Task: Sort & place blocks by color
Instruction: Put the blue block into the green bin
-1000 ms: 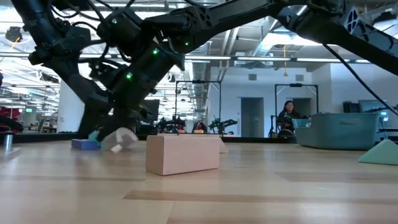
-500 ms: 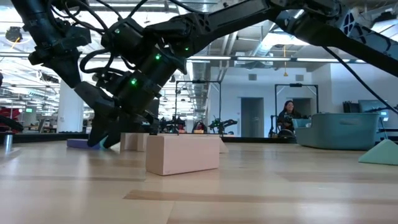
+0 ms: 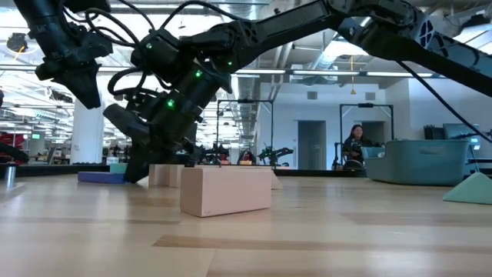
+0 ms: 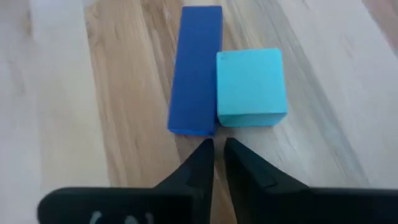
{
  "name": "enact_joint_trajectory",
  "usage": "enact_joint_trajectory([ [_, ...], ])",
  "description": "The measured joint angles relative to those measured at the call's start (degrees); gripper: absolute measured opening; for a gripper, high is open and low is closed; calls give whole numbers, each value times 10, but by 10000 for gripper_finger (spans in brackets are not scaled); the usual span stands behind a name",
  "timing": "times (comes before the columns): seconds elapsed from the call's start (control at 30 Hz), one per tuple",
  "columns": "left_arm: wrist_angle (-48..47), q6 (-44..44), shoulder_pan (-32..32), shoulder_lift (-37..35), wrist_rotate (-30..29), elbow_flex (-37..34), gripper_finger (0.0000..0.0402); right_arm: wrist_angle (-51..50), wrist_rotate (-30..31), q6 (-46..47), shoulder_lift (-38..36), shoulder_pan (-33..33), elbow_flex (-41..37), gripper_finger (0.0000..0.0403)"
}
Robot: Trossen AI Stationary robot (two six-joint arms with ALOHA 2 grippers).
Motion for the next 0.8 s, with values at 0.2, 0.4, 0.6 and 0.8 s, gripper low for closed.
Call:
enact_joint_trajectory([
  [0.2,0,-2,0,0,9,0,128,1,14,-27,0,17,13,113],
  [0.4,0,6,0,0,9,0,128,42,12,-102,0,33,13,147],
  [0.6,0,8,0,0,9,0,128,84,12,-130,0,18,13,126],
  [0.8,0,8,0,0,9,0,128,78,-34,-121,17,-5,15,79],
])
